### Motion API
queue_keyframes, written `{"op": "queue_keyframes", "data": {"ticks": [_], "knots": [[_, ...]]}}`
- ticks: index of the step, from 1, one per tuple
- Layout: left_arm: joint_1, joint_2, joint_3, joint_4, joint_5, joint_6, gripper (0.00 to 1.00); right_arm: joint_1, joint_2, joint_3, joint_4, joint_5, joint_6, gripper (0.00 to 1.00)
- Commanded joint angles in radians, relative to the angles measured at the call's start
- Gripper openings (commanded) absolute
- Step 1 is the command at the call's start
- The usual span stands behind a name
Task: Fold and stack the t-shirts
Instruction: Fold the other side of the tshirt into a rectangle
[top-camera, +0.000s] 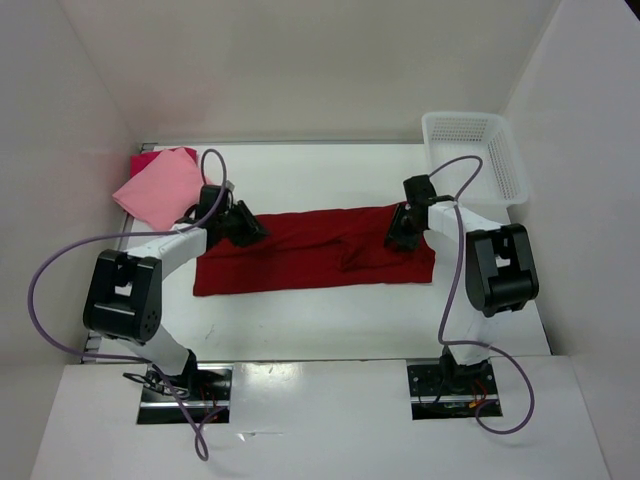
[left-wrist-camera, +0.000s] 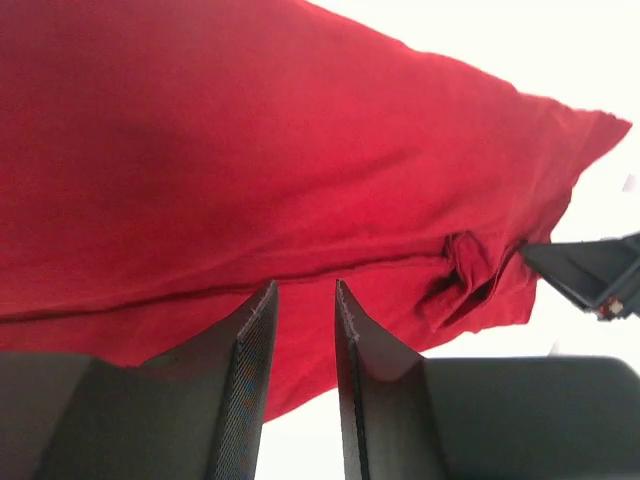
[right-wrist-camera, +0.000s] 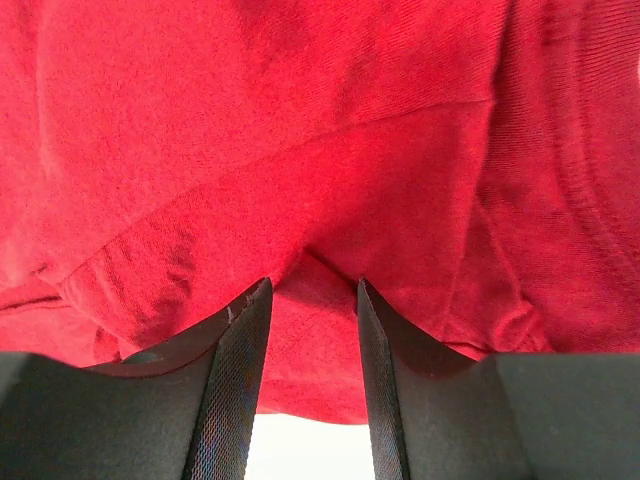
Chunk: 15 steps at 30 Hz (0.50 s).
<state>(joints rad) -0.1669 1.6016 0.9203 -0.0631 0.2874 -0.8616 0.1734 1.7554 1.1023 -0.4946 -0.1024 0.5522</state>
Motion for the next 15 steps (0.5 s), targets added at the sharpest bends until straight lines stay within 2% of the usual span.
{"op": "queue_keyframes", "data": {"ticks": [1,2,4,8,12,15], "knots": [[-0.049,0.009,-0.003,0.025,-0.001,0.042,0.36,0.023,0.016,0.005,0.007,-0.01,-0.017,0.46],[-0.063,0.009,-0.003,0.014,-0.001,0.055,0.36,0.023,0.016,0.005,0.007,-0.01,-0.017,0.46],[-0.107,0.018,-0.003,0.003,-0.01,0.067,0.38,0.023,0.027,0.005,0.007,-0.01,-0.017,0.37],[-0.151,0.027,-0.024,0.003,-0.01,0.067,0.38,0.023,0.012,0.005,-0.007,0.038,-0.017,0.08],[-0.16,0.027,-0.024,0.003,-0.001,0.076,0.38,0.023,-0.08,0.005,-0.07,0.072,-0.017,0.02],[-0.16,0.027,-0.024,0.003,-0.001,0.085,0.38,0.023,-0.132,-0.053,-0.116,0.061,0.005,0.02]]}}
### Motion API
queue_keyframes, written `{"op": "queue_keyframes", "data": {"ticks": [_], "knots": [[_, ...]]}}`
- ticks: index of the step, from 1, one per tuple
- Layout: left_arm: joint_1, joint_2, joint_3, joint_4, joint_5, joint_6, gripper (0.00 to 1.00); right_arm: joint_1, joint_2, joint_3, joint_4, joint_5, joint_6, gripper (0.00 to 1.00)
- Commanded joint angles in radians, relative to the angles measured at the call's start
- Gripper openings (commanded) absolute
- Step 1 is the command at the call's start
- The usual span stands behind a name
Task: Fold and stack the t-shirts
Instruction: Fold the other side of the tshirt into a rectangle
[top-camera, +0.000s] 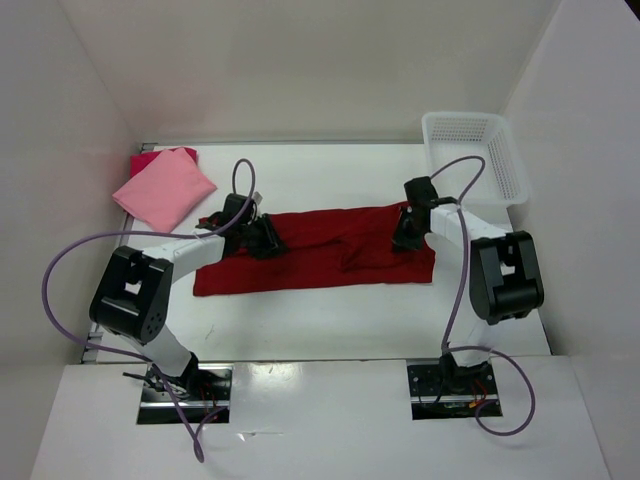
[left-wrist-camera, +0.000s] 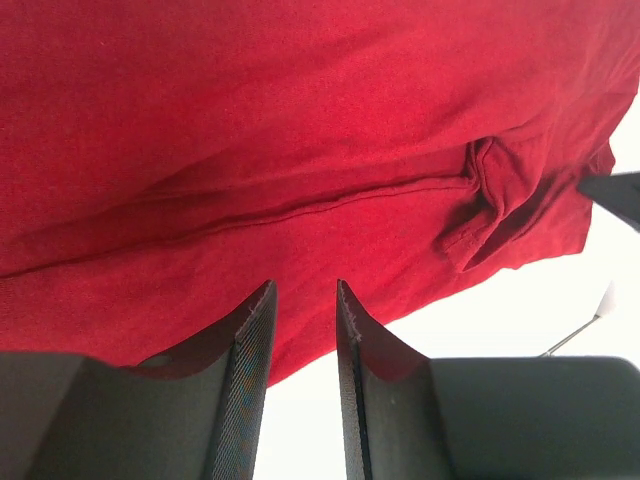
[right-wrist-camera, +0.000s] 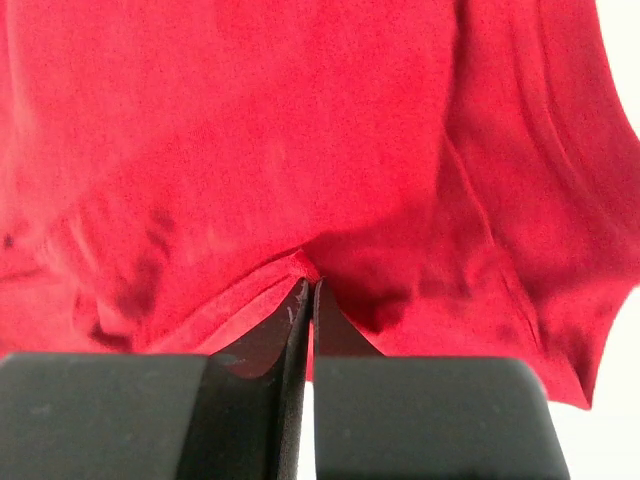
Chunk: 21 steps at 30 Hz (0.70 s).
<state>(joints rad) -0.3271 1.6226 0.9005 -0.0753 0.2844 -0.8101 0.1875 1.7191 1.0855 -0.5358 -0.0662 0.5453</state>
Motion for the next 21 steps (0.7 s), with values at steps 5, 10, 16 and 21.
{"op": "queue_keyframes", "data": {"ticks": [5,10,16,21], "knots": [[0.0,0.006,-0.014,0.016,0.012,0.034,0.38,0.009,-0.223,-0.15,-0.136,0.003,0.074,0.03],[0.0,0.006,-0.005,0.005,0.002,0.043,0.38,-0.017,-0.294,-0.16,-0.184,0.022,0.113,0.11],[0.0,-0.013,0.014,-0.015,0.002,0.063,0.38,-0.054,-0.357,-0.141,-0.225,0.031,0.113,0.34],[-0.027,-0.024,0.075,-0.075,-0.016,0.118,0.39,-0.054,-0.368,-0.092,-0.234,0.031,0.071,0.41]]}}
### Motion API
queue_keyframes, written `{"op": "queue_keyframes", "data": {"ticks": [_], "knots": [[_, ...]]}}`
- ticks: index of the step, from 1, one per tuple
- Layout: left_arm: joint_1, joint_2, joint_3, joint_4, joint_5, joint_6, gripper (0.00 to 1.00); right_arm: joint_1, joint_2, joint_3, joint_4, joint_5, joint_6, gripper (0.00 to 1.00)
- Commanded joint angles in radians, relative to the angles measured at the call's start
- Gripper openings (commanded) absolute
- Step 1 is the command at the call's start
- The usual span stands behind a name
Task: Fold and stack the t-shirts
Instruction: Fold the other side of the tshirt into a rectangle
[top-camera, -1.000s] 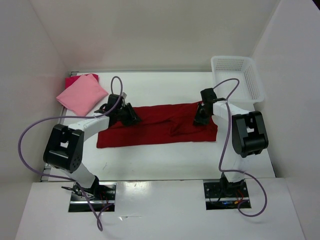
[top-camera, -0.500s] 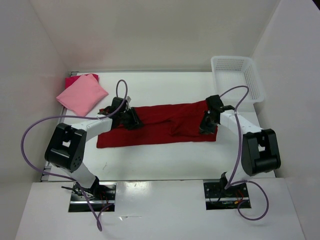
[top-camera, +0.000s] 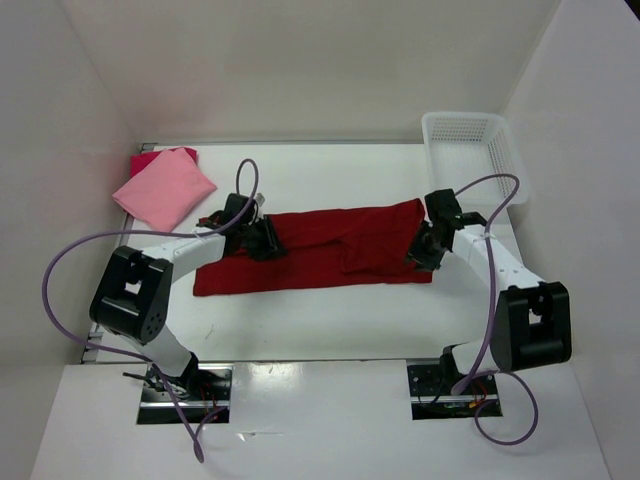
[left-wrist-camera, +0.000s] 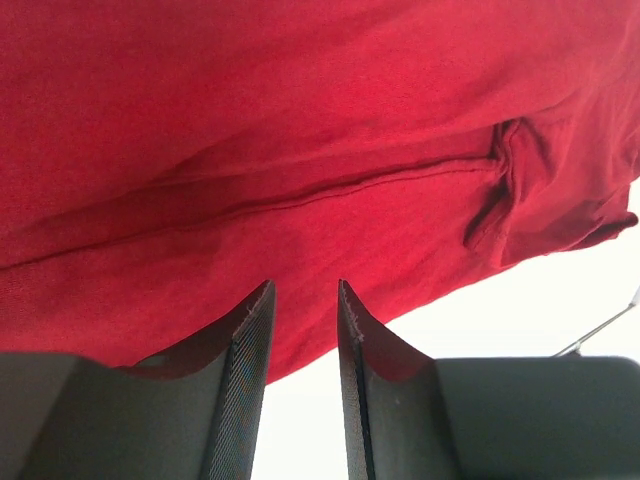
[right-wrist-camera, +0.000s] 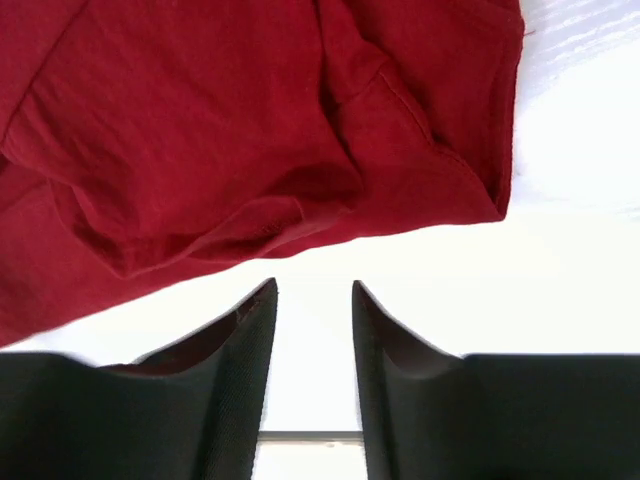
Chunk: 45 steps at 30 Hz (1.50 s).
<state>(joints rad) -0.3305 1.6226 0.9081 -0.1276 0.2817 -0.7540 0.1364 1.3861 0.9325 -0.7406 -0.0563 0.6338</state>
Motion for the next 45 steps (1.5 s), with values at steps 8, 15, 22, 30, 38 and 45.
{"op": "queue_keyframes", "data": {"ticks": [8,15,22,30,38,45], "knots": [[-0.217,0.137,0.316,-0.08,-0.004,0.128,0.46,-0.003,0.125,0.094,0.203,0.013,-0.026,0.0],[-0.226,0.305,0.435,-0.004,-0.07,0.044,0.56,-0.012,0.195,0.138,0.28,-0.039,-0.036,0.26],[-0.226,0.437,0.511,0.042,0.007,0.008,0.59,-0.035,0.251,0.147,0.25,-0.031,-0.036,0.28],[-0.226,0.47,0.511,0.042,-0.022,0.008,0.49,-0.003,0.251,0.06,0.227,-0.095,-0.037,0.08],[-0.226,0.47,0.511,0.062,-0.022,-0.01,0.48,0.028,0.119,-0.04,0.135,-0.131,-0.014,0.08],[-0.226,0.421,0.483,0.062,0.01,-0.019,0.48,0.039,0.042,0.096,0.004,-0.112,-0.037,0.08]]}}
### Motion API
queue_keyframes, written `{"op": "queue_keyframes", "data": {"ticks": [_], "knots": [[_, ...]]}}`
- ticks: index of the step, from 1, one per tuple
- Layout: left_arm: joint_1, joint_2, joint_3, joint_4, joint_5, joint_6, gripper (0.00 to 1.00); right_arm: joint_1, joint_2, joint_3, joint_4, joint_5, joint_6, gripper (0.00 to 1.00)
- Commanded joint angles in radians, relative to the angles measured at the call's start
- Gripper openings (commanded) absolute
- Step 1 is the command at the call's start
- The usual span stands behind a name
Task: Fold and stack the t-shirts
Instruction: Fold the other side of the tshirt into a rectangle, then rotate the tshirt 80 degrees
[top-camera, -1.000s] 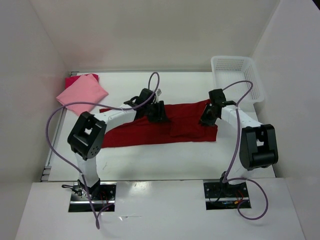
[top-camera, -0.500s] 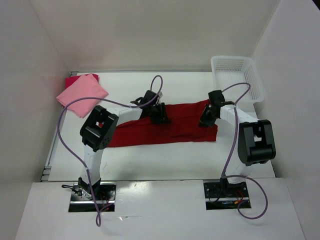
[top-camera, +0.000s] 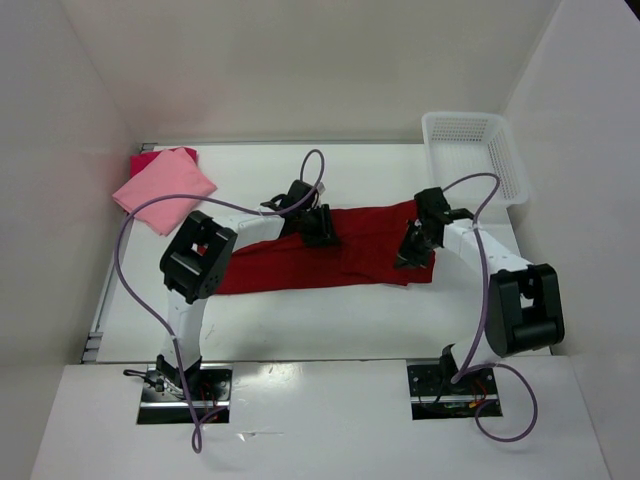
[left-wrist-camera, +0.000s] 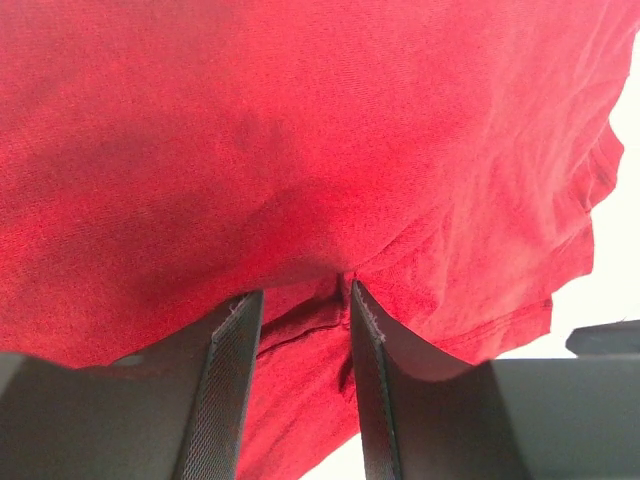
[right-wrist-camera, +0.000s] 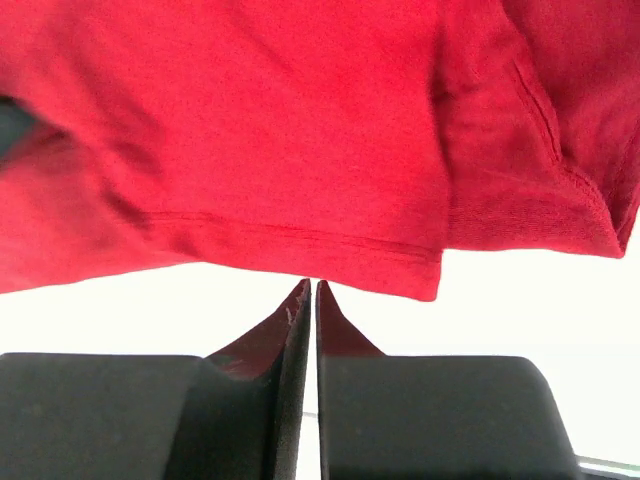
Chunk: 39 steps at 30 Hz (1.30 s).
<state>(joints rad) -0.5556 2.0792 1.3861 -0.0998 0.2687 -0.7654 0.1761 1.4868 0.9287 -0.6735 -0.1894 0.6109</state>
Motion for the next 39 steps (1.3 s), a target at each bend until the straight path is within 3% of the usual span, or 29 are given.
{"op": "queue_keyframes", "data": {"ticks": [1,11,14,17,23,27,28,29,31,35,39], "knots": [[-0.001,-0.063,-0.011,0.034,0.023,-0.008,0.48,-0.001,-0.059,0.122,-0.063,0.01,-0.014,0.09],[0.029,-0.252,-0.18,0.014,0.0,0.02,0.48,0.218,0.159,0.177,0.23,-0.093,0.096,0.06],[0.059,-0.266,-0.203,-0.01,0.059,0.034,0.48,0.25,0.265,0.205,0.285,-0.125,0.096,0.05],[0.103,-0.306,-0.232,-0.021,0.069,0.034,0.48,0.25,0.332,0.191,0.299,-0.114,0.116,0.02],[0.282,-0.363,-0.343,0.003,0.164,0.021,0.49,0.284,0.3,0.121,0.288,-0.113,0.116,0.02],[0.495,-0.373,-0.413,0.041,0.25,-0.015,0.49,0.284,0.228,0.156,0.211,-0.094,0.092,0.16],[0.525,-0.384,-0.435,0.052,0.259,-0.024,0.49,0.27,0.215,0.188,0.2,-0.094,0.078,0.27],[0.549,-0.384,-0.435,0.052,0.268,-0.025,0.49,0.255,0.201,0.2,0.199,-0.094,0.078,0.32],[0.603,-0.384,-0.435,0.052,0.254,-0.025,0.49,0.188,0.178,0.223,0.19,-0.104,0.046,0.33],[0.664,-0.32,-0.469,0.072,0.288,-0.061,0.49,0.085,0.222,0.245,0.201,-0.023,0.02,0.08],[0.707,-0.284,-0.527,0.081,0.313,-0.086,0.49,0.065,0.302,0.265,0.276,0.064,0.02,0.03]]}}
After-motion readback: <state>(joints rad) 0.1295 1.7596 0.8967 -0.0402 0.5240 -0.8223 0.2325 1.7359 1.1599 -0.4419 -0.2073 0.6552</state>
